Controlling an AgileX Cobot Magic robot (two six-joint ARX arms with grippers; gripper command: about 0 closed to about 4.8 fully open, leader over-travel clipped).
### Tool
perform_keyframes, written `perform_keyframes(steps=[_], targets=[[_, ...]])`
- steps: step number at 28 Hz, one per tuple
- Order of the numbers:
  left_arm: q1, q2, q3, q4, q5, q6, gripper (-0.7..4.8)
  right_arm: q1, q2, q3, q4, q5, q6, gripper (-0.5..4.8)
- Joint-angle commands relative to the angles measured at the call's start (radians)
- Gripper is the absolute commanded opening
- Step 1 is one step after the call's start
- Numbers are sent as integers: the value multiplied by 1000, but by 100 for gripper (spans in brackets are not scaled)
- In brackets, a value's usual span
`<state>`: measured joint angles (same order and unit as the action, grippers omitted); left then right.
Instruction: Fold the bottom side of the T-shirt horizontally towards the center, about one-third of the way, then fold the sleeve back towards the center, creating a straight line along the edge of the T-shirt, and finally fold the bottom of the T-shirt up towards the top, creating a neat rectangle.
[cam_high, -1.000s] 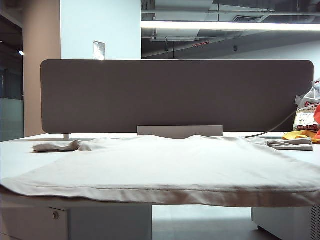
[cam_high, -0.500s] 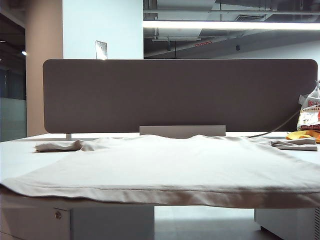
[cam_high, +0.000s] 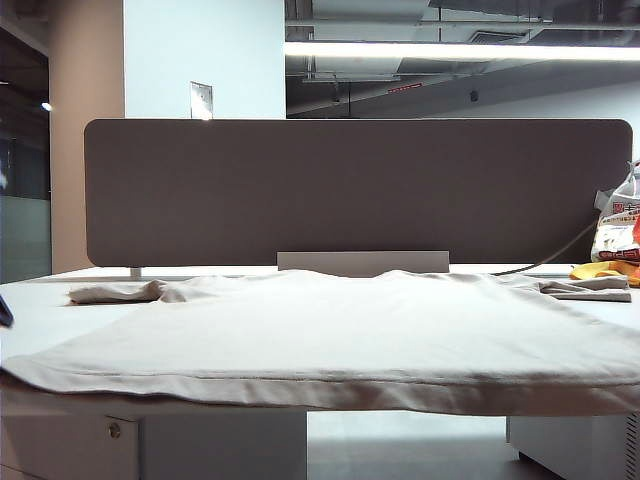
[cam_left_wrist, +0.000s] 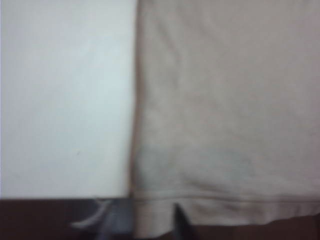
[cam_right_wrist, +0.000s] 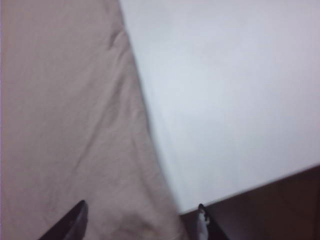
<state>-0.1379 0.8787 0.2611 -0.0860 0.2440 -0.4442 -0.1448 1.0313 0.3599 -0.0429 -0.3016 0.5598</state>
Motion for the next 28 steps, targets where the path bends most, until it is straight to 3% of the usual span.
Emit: perform_keyframes(steps=[1, 6, 8, 21, 22, 25, 28], targets=[[0, 80, 3, 62, 32, -51, 260, -74, -2, 3, 11, -88, 2, 312], [0, 206, 4, 187, 132, -116, 261, -115, 13, -12, -10, -147, 17, 322], [0, 240, 4, 208, 139, -117, 261, -113, 27, -16, -30, -162, 17, 379], [0, 263, 4, 176, 164, -116, 255, -104, 93, -19, -74, -199, 16, 377], [0, 263, 4, 175, 165, -116, 255, -104, 97, -19, -75, -200, 16, 371], [0, 263, 4, 161, 165, -114, 254, -102, 116, -21, -74, -217, 16, 278], [0, 263, 4, 161, 165, -113, 254, -83, 138, -21, -55, -217, 16, 269]])
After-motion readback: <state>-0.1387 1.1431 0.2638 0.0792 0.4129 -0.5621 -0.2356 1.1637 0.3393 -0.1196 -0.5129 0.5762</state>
